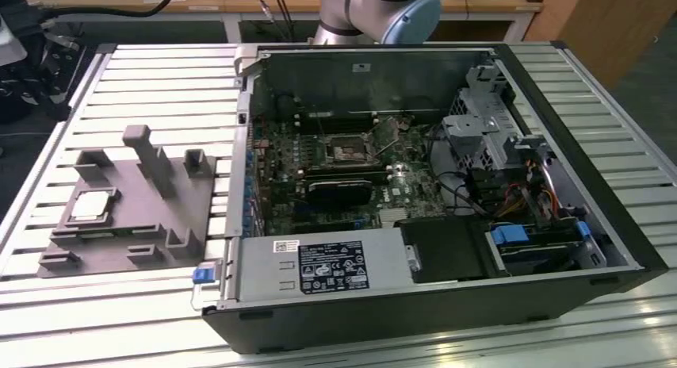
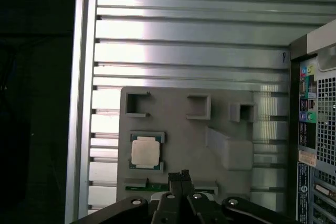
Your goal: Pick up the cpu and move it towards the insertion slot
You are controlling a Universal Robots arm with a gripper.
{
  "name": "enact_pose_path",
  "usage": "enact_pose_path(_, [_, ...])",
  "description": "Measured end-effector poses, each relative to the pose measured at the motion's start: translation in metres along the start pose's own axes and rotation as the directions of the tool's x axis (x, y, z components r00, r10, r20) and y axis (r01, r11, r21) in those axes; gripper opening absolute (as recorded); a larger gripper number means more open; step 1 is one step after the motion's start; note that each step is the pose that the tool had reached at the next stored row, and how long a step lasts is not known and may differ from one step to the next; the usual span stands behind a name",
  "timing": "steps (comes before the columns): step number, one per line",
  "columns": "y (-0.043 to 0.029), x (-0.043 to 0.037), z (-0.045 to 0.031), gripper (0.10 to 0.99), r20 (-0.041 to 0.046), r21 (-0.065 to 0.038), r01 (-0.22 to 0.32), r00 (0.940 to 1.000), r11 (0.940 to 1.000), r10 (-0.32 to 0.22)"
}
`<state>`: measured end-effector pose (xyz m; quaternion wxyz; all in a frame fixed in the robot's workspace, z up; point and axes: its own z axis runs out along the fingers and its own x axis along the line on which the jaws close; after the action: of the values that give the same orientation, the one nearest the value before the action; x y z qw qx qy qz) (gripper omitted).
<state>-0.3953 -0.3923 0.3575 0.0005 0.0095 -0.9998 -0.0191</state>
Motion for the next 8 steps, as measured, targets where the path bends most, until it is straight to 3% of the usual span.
enact_pose_path(8, [0.0002, 0.013, 0.0016, 0.106, 0.0001, 0.0, 0.0, 1.0, 1.0, 0.0])
